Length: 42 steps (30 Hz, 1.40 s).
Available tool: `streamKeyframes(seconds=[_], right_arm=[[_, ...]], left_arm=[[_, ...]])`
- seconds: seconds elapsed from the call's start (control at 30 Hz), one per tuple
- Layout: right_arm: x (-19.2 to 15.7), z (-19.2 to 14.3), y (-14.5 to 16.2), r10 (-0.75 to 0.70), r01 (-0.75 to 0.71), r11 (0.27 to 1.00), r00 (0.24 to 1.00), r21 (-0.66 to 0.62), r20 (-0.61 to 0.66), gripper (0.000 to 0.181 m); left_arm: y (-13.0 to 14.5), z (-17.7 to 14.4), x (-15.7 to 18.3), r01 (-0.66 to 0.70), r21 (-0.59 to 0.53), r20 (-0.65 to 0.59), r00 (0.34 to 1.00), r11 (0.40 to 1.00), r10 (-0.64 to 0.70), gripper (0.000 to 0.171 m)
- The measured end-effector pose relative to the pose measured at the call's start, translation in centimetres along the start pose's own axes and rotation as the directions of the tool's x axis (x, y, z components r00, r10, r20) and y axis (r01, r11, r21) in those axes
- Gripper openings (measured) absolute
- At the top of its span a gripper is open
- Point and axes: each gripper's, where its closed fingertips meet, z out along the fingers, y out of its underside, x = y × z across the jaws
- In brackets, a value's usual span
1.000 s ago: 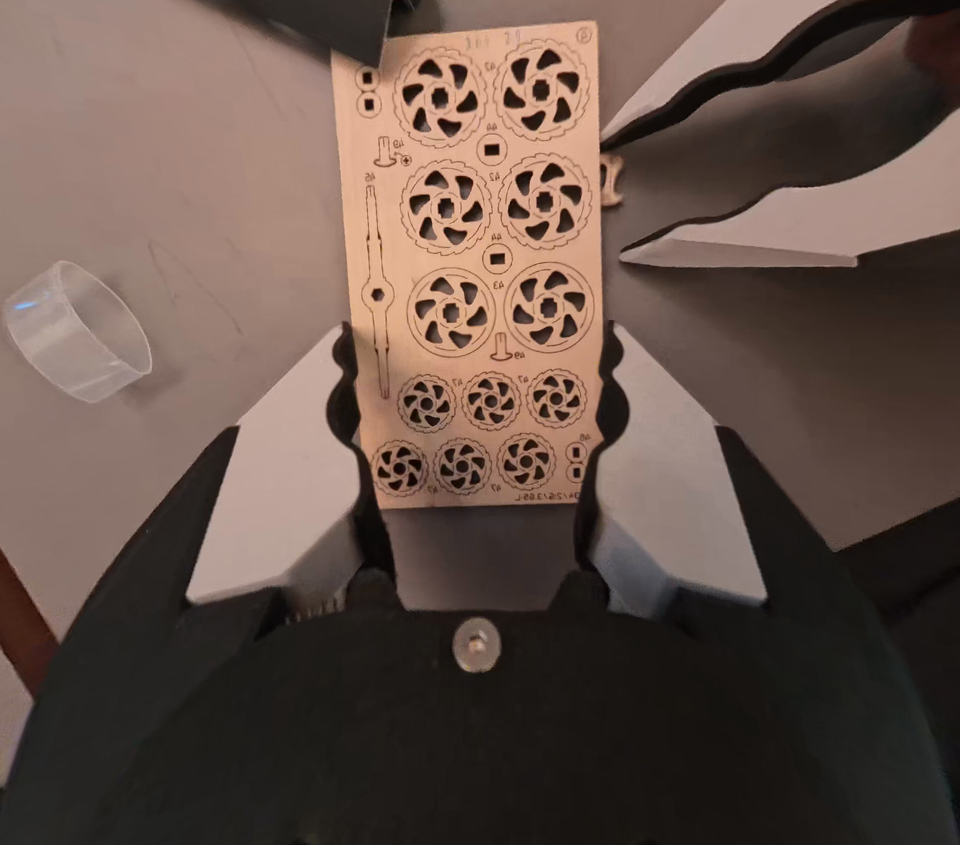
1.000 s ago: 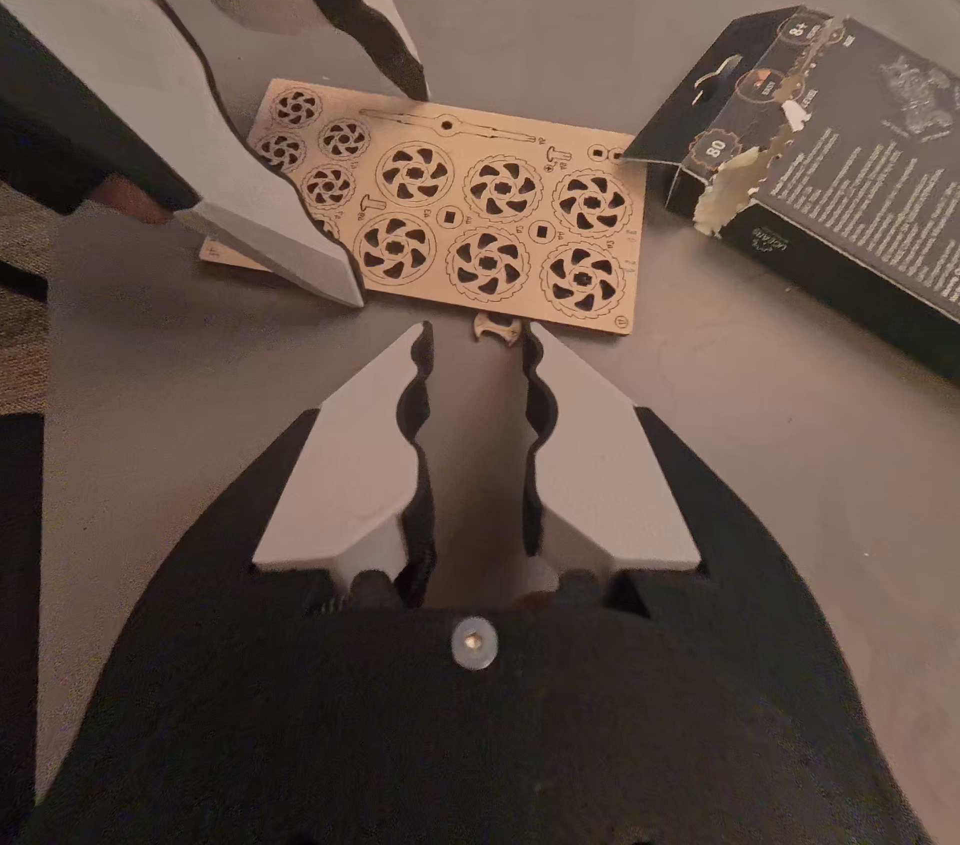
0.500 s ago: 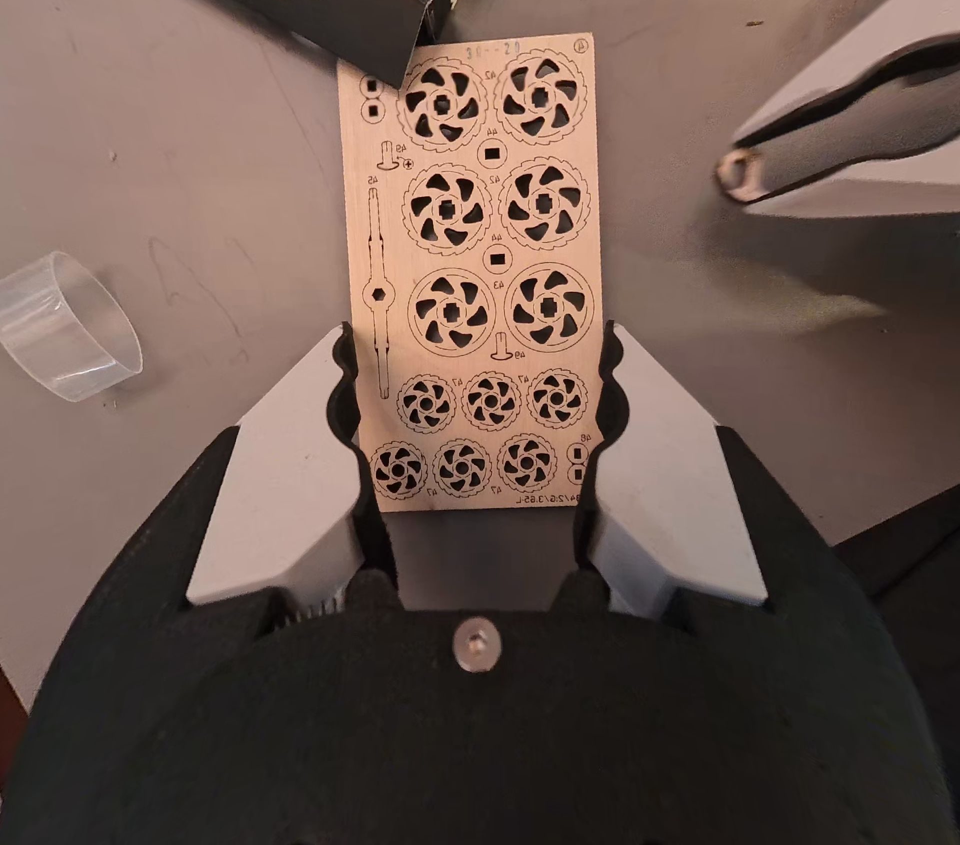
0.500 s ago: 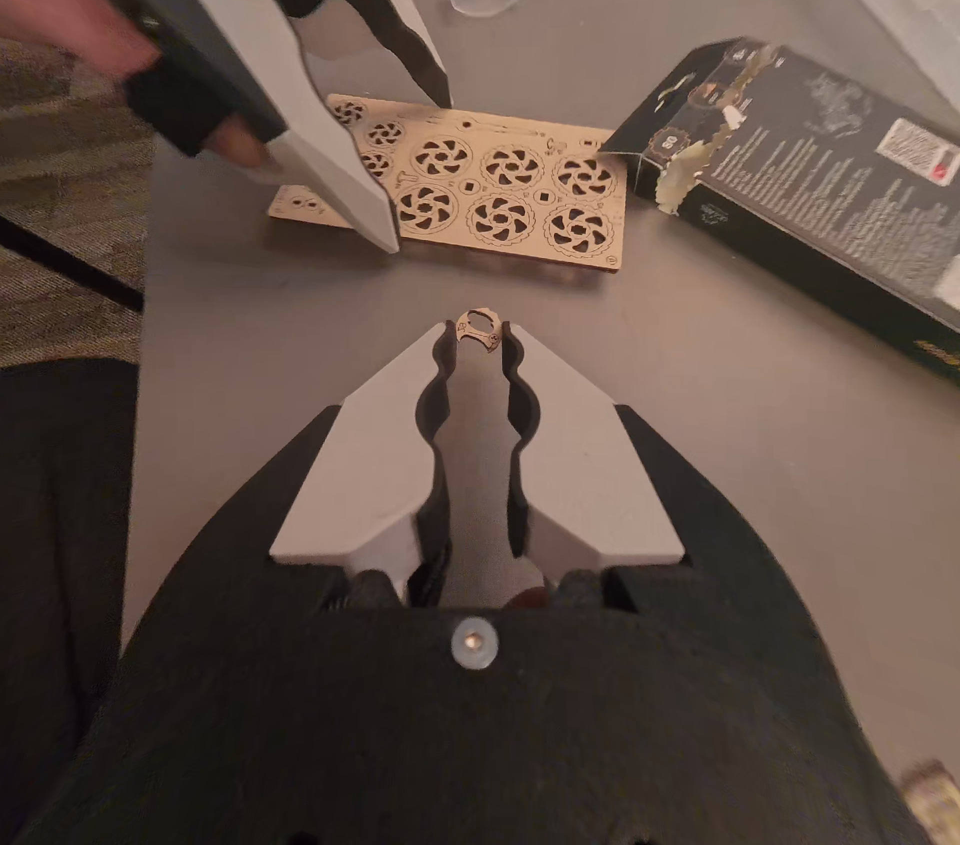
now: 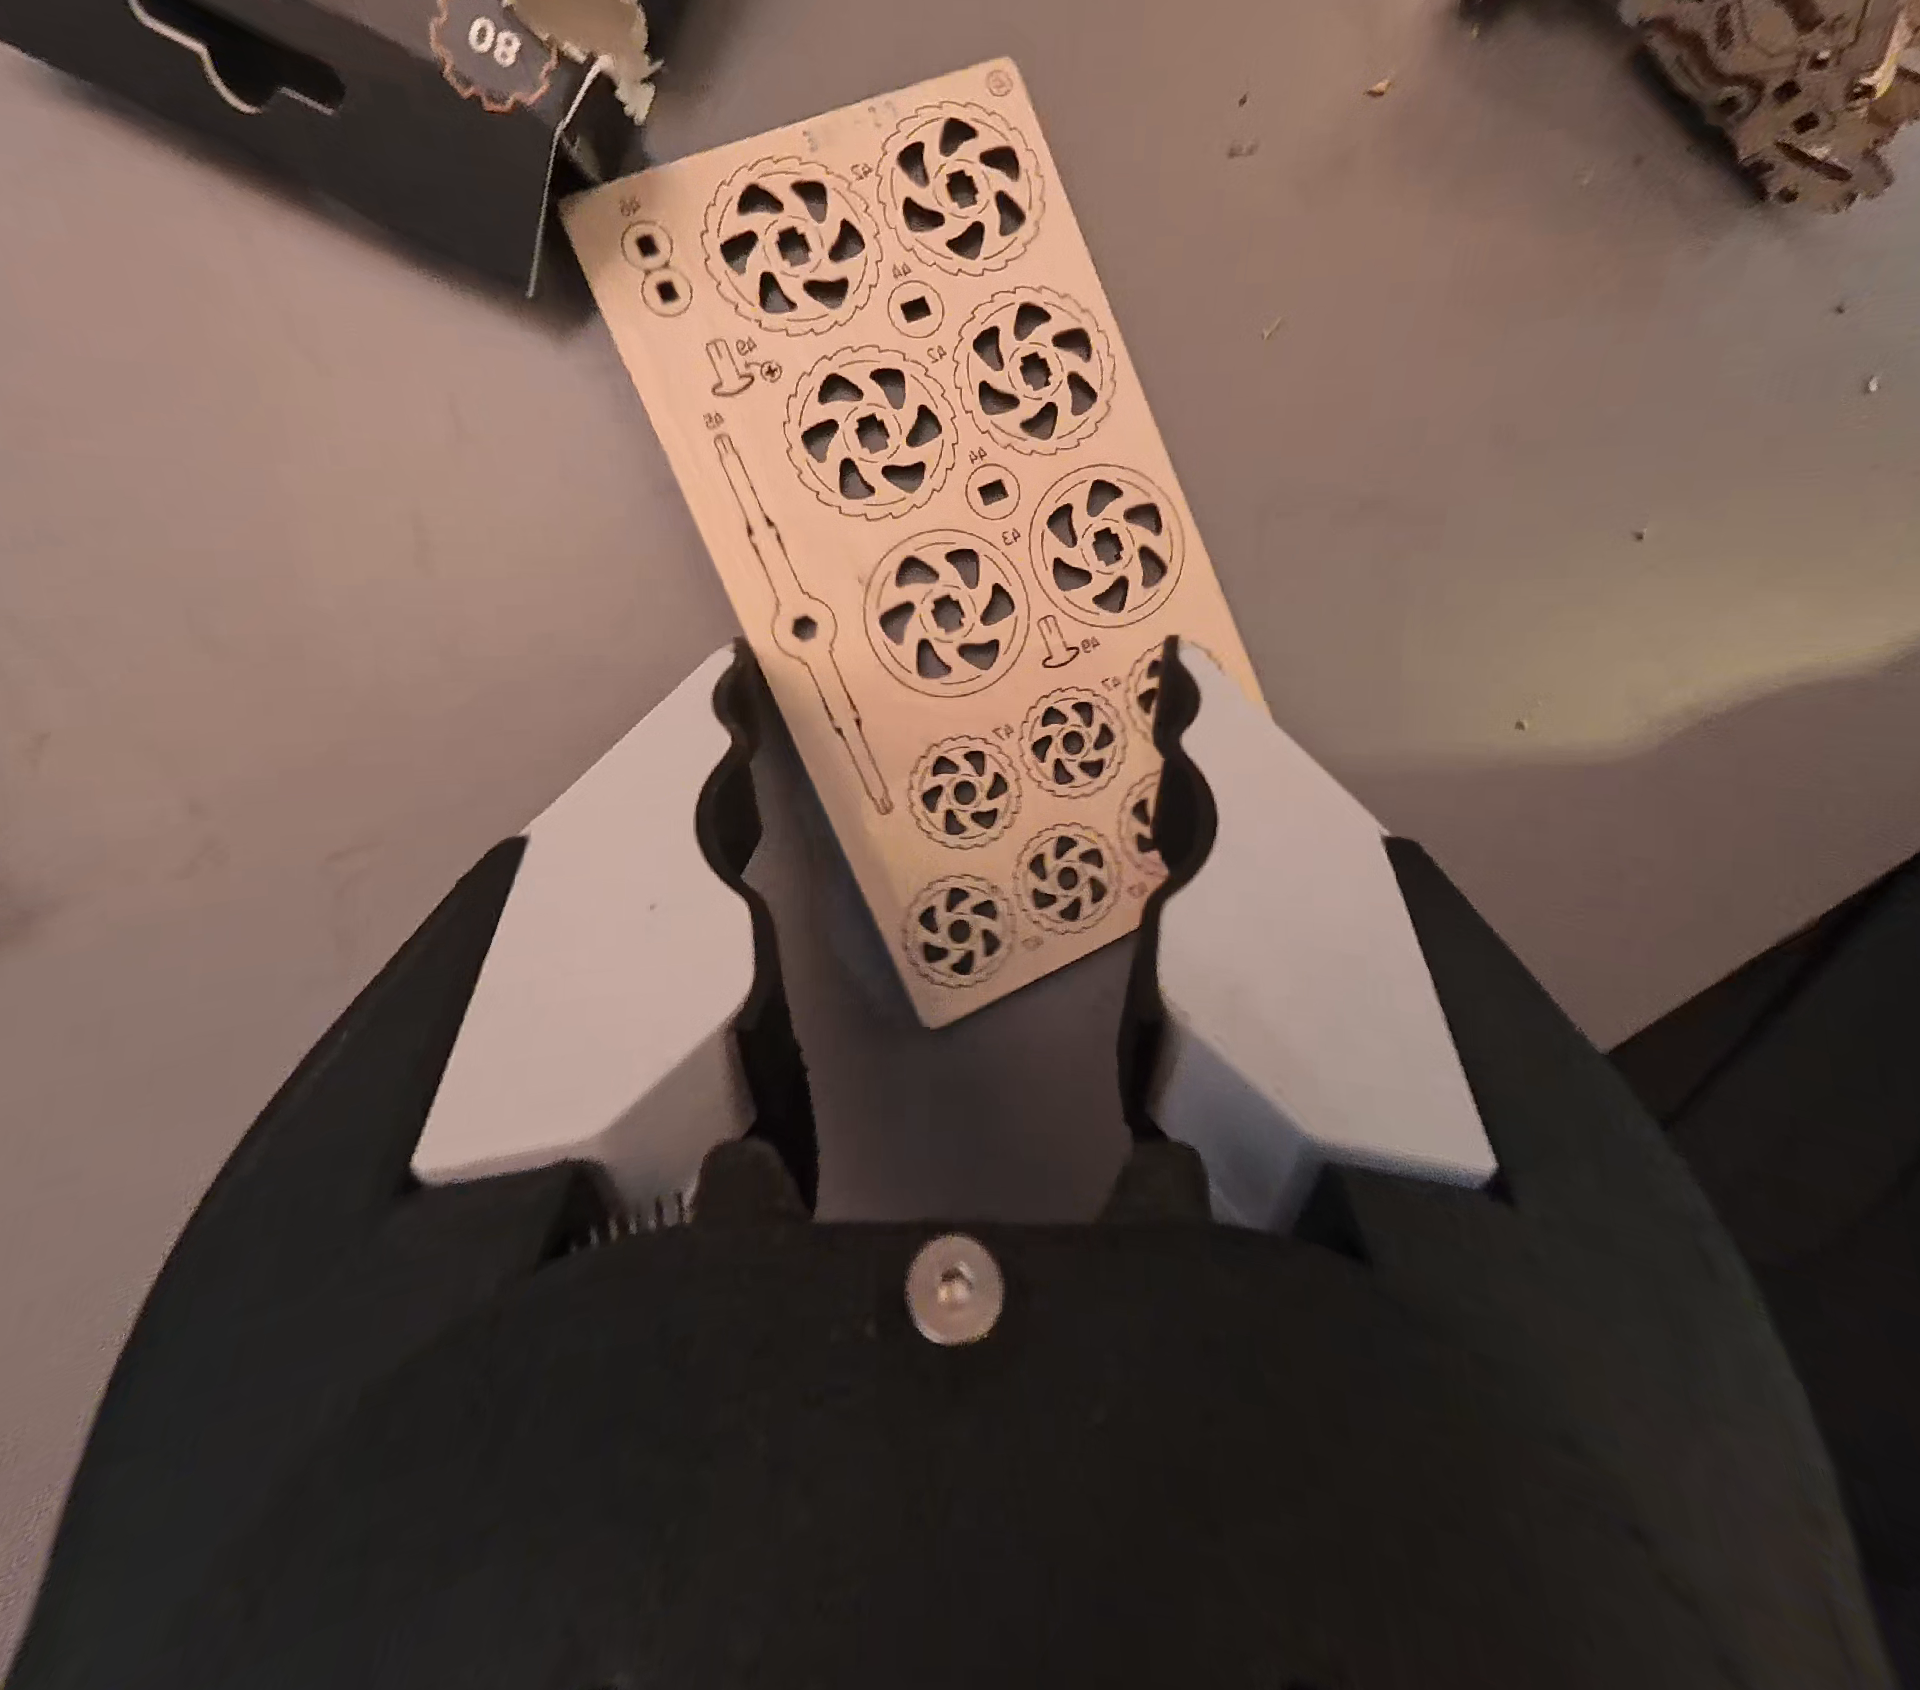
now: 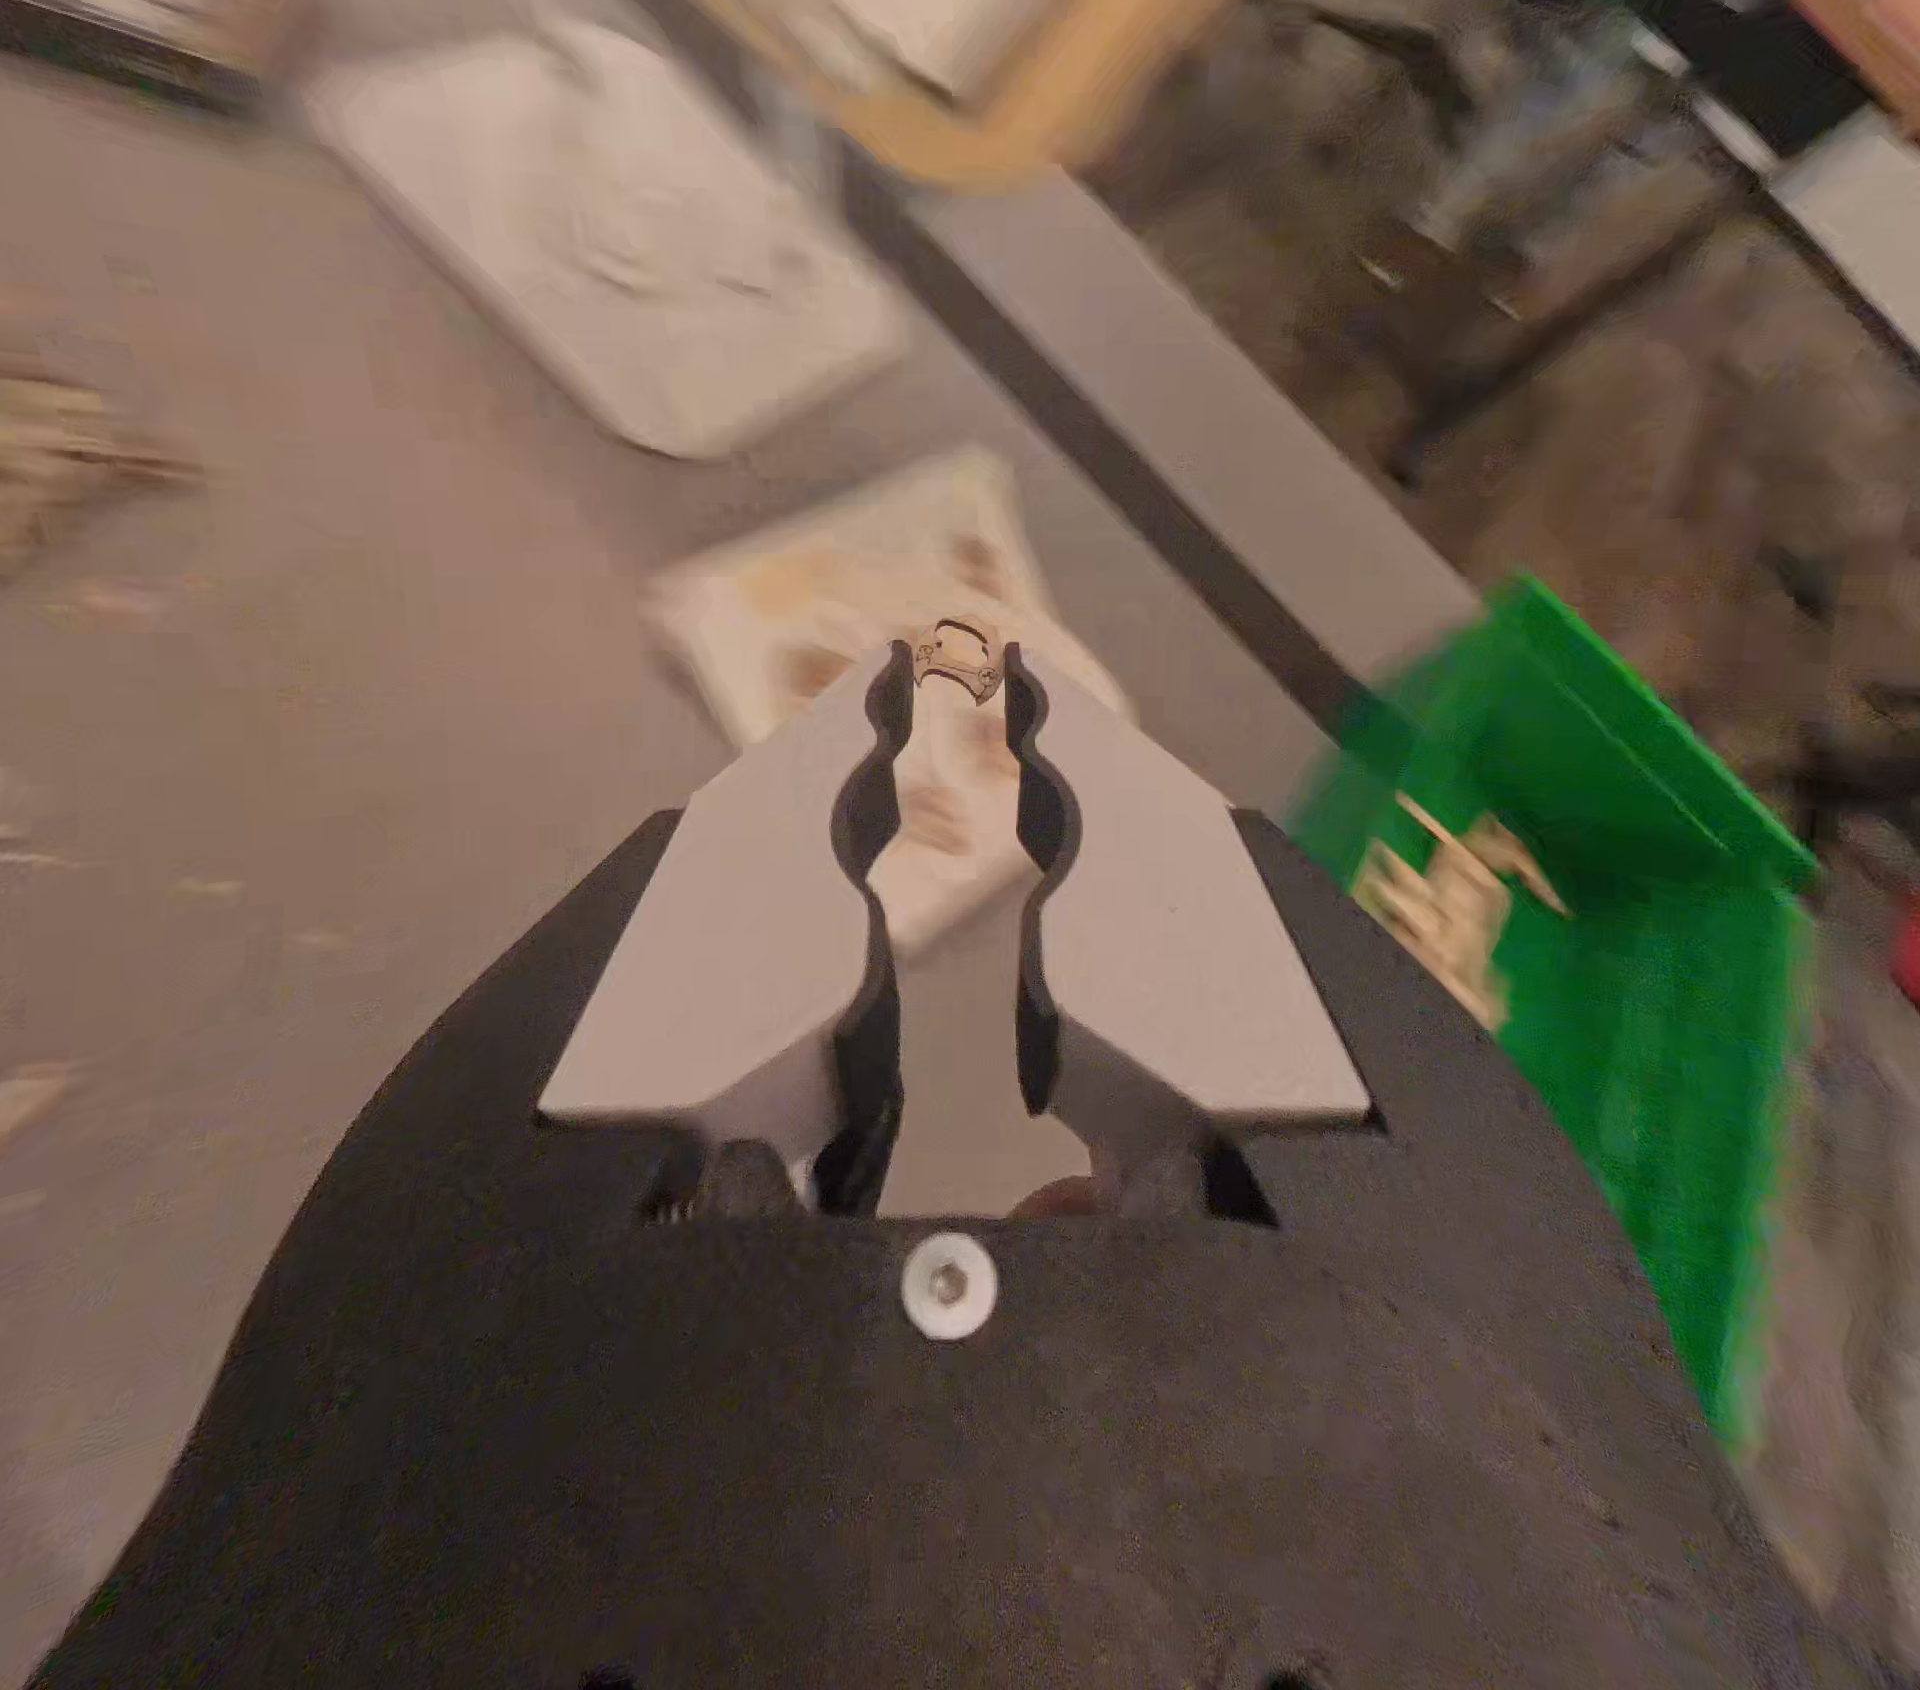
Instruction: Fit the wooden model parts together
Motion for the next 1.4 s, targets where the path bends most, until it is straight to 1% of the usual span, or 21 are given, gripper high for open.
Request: streamKeyframes(seconds=[0.1, 0.13, 0.2, 0.23, 0.27, 0.3, 0.37, 0.43, 0.47, 0.5, 0.53, 0.6, 0.67, 0.73, 0.83, 0.93, 1.0, 1.13, 1.27, 1.33, 1.4], right_arm=[[12.7, -0.7, 6.4, 0.138, -0.154, 0.985, 0.973, -0.073, -0.185, 0.015], [16.1, -0.6, 8.6, 0.15, -0.179, 0.978, 0.959, -0.105, -0.24, 0.015], [21.0, 0.4, 13.1, 0.189, -0.251, 0.949, 0.937, -0.19, -0.293, 0.02], [23.1, 0.8, 15.0, 0.225, -0.304, 0.929, 0.917, -0.21, -0.329, 0.041], [24.6, 1.1, 16.7, 0.24, -0.335, 0.914, 0.902, -0.23, -0.36, 0.05], [25.6, 1.4, 18.0, 0.234, -0.341, 0.906, 0.897, -0.251, -0.375, 0.053], [26.5, 1.5, 19.1, 0.218, -0.334, 0.907, 0.893, -0.256, -0.393, 0.052], [26.7, 0.7, 19.3, 0.171, -0.299, 0.919, 0.891, -0.259, -0.421, 0.037], [26.4, 0.3, 18.9, 0.146, -0.265, 0.932, 0.898, -0.246, -0.416, 0.007], [26.1, -0.2, 18.5, 0.121, -0.236, 0.942, 0.901, -0.237, -0.417, 0.0], [25.2, -0.6, 18.0, 0.112, -0.222, 0.945, 0.909, -0.239, -0.401, 0.0], [21.1, -1.1, 15.0, 0.128, -0.19, 0.964, 0.946, -0.186, -0.299, 0.017], [14.7, -1.6, 11.9, 0.102, -0.128, 0.977, 0.983, -0.173, -0.153, 0.022], [7.1, -2.0, 9.5, 0.05, -0.047, 0.986, 0.999, -0.161, 0.018, 0.026], [-1.7, -2.1, 9.5, -0.015, 0.063, 0.973, 0.978, -0.224, 0.21, 0.025], [-7.7, -1.2, 11.5, 0.022, 0.082, 0.959, 0.933, -0.272, 0.359, 0.023], [-9.6, 0.0, 14.2, 0.015, 0.127, 0.929, 0.925, -0.348, 0.379, 0.022], [-11.1, 1.8, 17.4, 0.084, 0.1, 0.892, 0.921, -0.44, 0.38, 0.016], [-10.6, 2.9, 18.0, 0.087, 0.078, 0.892, 0.936, -0.444, 0.34, 0.011], [-10.6, 3.3, 18.0, 0.076, 0.086, 0.895, 0.938, -0.437, 0.339, 0.003], [-10.6, 3.7, 17.7, 0.093, 0.076, 0.899, 0.929, -0.432, 0.359, 0.001]], left_arm=[[-0.6, 0.6, 0.3, -0.006, -0.005, 0.029, 1.0, 1.0, 0.006, 0.073], [-0.7, 0.7, 0.5, -0.005, -0.006, 0.032, 0.999, 1.0, 0.005, 0.074], [-0.8, 0.9, 0.6, -0.01, -0.006, 0.052, 0.999, 1.0, 0.01, 0.074], [-0.8, 0.9, 0.5, -0.009, -0.007, 0.059, 0.998, 1.0, 0.009, 0.073], [-0.8, 0.9, 0.6, 0.0, -0.004, 0.056, 0.998, 1.0, 0.0, 0.074], [-0.9, 0.9, 0.5, 0.013, 0.004, 0.051, 0.999, 1.0, -0.013, 0.074], [-1.0, 0.8, 0.5, 0.034, 0.02, 0.038, 0.999, 0.999, -0.035, 0.073], [-0.9, 0.7, 0.5, 0.051, 0.017, 0.026, 0.998, 0.999, -0.052, 0.071], [-0.8, 0.6, 0.5, 0.052, 0.018, 0.029, 0.998, 0.998, -0.053, 0.07], [-0.8, 0.6, 0.5, 0.052, 0.021, 0.032, 0.998, 0.998, -0.052, 0.069], [-0.8, 0.6, 0.4, 0.052, 0.02, 0.035, 0.998, 0.998, -0.053, 0.069], [-0.9, 0.7, 0.4, 0.048, 0.018, 0.04, 0.998, 0.999, -0.049, 0.068], [-0.9, 0.7, 0.4, 0.047, 0.015, 0.042, 0.998, 0.999, -0.048, 0.068], [-1.0, 0.8, 0.5, 0.041, 0.02, 0.042, 0.998, 0.999, -0.042, 0.07], [-1.1, 1.0, 0.6, 0.017, 0.017, 0.052, 0.999, 1.0, -0.018, 0.073], [-1.0, 1.1, 0.7, -0.005, 0.012, 0.06, 0.998, 1.0, 0.005, 0.074], [-1.0, 1.0, 0.7, -0.008, 0.017, 0.054, 0.999, 1.0, 0.007, 0.074], [-1.0, 1.0, 0.7, -0.005, 0.025, 0.041, 0.999, 1.0, 0.004, 0.074], [-1.0, 1.0, 0.7, -0.021, 0.014, 0.055, 0.998, 1.0, 0.02, 0.074], [-1.0, 1.1, 0.7, -0.022, 0.016, 0.055, 0.998, 1.0, 0.021, 0.074], [-1.1, 1.1, 0.7, -0.022, 0.019, 0.054, 0.998, 1.0, 0.021, 0.074]])
